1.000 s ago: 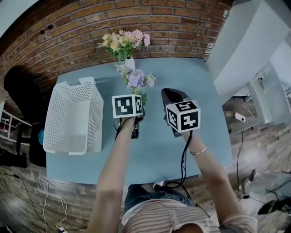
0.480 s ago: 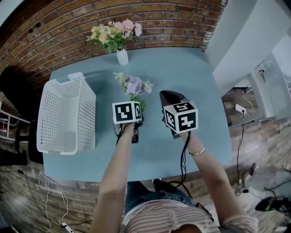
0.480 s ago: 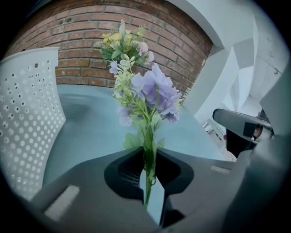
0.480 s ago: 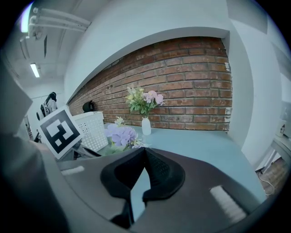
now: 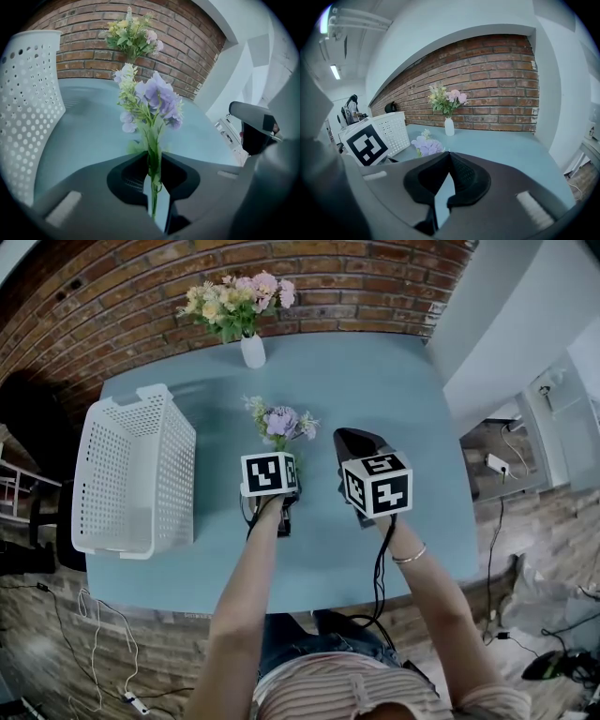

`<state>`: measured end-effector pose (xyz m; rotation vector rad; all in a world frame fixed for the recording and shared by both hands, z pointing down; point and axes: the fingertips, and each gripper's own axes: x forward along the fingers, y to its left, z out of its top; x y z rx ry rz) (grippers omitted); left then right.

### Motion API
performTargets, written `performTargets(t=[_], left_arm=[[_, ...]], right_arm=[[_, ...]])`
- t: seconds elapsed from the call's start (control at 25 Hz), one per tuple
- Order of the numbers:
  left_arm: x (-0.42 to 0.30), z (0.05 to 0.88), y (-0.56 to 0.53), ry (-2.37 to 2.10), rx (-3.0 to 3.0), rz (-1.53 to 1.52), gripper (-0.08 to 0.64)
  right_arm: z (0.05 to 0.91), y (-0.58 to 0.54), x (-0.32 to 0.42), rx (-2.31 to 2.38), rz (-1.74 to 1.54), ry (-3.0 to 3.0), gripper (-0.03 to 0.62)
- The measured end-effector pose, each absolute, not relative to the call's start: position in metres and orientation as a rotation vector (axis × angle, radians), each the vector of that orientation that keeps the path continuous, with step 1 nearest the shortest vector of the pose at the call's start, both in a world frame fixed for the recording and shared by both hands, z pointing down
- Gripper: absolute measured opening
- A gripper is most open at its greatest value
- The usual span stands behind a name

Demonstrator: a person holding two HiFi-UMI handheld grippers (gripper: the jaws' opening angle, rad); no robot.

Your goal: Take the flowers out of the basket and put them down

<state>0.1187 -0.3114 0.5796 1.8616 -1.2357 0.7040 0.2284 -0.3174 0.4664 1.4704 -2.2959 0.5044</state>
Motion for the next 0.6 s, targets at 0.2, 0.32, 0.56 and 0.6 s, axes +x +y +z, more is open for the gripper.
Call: performTargets(t=[0.2,0.32,0.56,0.6], left_arm=[[0.117,0.591,-0.310,-1.241,1.837,0.720,0.077],[0.116,0.596,-0.309,-1.243,1.824,0.719,0.078],[0.117,0.601,-0.309,-1.249,1.824,0.718,0.086],[0.117,0.601,-0.309,-1.252,1.826,0.718,0.087]], right_arm=[[0.471,-0.318,0.229,1.468,0.511,-2.291,0.006],[0.472,-0.317,0.228,1.463,0.515,-2.292,0.006],[0.474,-0.317,0.229,1.467,0.515,-2.286,0.006],[0.474,-0.317,0.229,1.467,0.516,-2.286,0.006]])
